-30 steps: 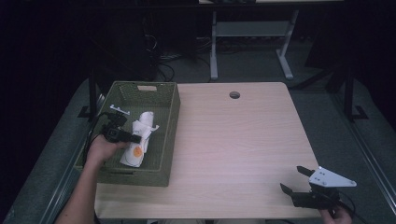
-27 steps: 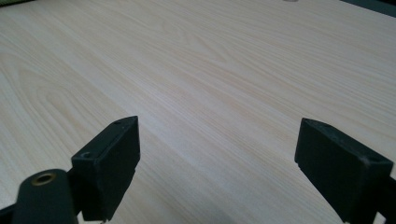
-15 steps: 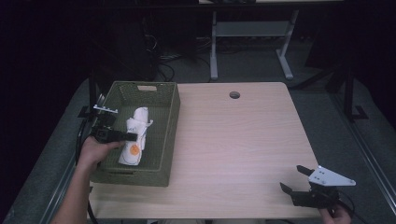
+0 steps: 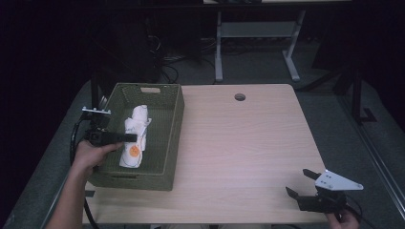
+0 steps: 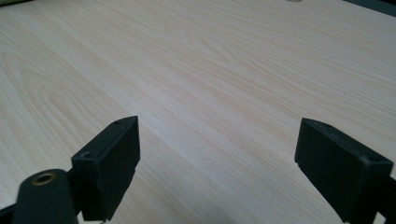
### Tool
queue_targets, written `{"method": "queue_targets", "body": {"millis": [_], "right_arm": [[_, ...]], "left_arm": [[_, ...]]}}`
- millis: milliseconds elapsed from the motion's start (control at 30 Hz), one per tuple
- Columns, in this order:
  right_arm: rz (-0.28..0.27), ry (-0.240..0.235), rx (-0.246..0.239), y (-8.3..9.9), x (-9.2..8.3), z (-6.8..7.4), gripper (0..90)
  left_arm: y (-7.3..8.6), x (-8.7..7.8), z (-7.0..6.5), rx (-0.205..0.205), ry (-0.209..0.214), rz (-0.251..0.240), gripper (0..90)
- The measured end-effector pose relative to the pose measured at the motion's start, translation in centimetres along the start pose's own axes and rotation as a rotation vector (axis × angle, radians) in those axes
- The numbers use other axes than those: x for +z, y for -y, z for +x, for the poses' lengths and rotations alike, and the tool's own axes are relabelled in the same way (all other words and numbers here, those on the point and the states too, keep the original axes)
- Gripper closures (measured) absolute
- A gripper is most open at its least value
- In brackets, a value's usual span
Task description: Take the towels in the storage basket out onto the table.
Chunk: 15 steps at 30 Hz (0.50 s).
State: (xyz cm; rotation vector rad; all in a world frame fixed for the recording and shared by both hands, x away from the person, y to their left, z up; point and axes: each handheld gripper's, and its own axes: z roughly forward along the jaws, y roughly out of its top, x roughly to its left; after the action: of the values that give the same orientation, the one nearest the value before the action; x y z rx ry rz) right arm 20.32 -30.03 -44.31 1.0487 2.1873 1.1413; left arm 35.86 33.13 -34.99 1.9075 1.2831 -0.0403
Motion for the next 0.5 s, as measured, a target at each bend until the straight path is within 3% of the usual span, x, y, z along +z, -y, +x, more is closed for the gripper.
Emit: {"method": "queue_targets", "body": {"millis": [200,500], "right_arm": [[-0.006,0.001,-0.008,0.0,0.0,-0.1,13.8],[-0.014,0.005,-0.006,0.0,-0.2,-0.2,13.9]], "left_arm": [[0.0,-0.7,-0.5,0.018,-0.011,0.002,77.0],[-0.6,-1.6,-1.6,0.033,0.022,-0.034,76.9]]}}
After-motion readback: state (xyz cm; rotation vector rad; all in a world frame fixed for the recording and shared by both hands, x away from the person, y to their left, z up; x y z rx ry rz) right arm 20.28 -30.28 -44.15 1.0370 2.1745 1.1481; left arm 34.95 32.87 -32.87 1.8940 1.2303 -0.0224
